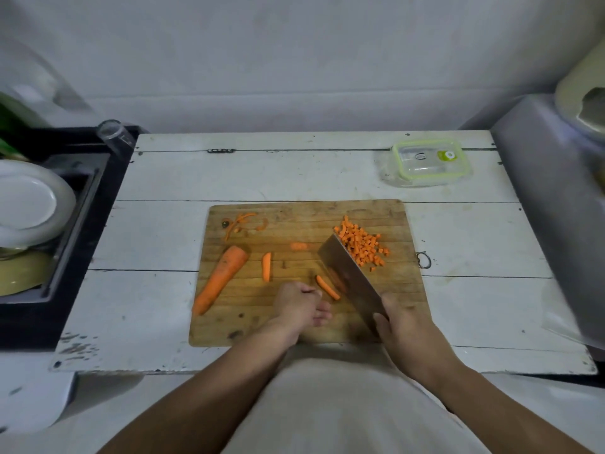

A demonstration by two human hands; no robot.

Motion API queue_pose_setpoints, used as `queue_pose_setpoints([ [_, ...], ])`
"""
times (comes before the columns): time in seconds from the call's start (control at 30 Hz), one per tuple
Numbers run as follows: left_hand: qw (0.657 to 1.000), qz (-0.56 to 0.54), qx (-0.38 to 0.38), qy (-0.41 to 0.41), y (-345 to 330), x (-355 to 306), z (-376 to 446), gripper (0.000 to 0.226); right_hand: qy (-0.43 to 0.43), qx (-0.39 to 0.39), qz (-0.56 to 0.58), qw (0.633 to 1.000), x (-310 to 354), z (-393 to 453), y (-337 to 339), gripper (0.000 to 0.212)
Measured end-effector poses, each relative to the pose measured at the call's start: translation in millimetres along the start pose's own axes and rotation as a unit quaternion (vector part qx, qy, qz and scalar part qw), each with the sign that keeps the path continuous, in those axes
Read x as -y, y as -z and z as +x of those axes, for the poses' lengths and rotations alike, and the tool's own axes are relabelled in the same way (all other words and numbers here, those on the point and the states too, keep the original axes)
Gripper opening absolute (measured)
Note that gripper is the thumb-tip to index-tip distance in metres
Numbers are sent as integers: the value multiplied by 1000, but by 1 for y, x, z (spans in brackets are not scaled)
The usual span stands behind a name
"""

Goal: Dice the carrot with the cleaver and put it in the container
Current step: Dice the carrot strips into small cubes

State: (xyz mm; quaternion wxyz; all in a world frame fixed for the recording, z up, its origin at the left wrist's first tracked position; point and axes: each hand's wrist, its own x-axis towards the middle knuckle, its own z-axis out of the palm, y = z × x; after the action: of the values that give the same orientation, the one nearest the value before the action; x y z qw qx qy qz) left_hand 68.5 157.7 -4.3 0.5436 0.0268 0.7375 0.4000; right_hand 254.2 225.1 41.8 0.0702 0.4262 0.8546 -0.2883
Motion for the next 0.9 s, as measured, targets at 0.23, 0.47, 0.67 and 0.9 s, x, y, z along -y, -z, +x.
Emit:
queue_pose_setpoints([
  [0.23,999,43,-28,-9,-7,-1,2,17,12,0,-105,994,12,-6,-9,18],
  [0.47,999,43,-34,-3,-7,-4,1,12,12,32,-165,986,16,-7,-9,19],
  [0.67,999,39,-28,1,-6,-4,2,9,25,50,-178,982,17,-9,-4,24],
  [0.9,999,43,-32,11,-6,-5,3,8,40,68,-195,978,16,-10,-1,32],
])
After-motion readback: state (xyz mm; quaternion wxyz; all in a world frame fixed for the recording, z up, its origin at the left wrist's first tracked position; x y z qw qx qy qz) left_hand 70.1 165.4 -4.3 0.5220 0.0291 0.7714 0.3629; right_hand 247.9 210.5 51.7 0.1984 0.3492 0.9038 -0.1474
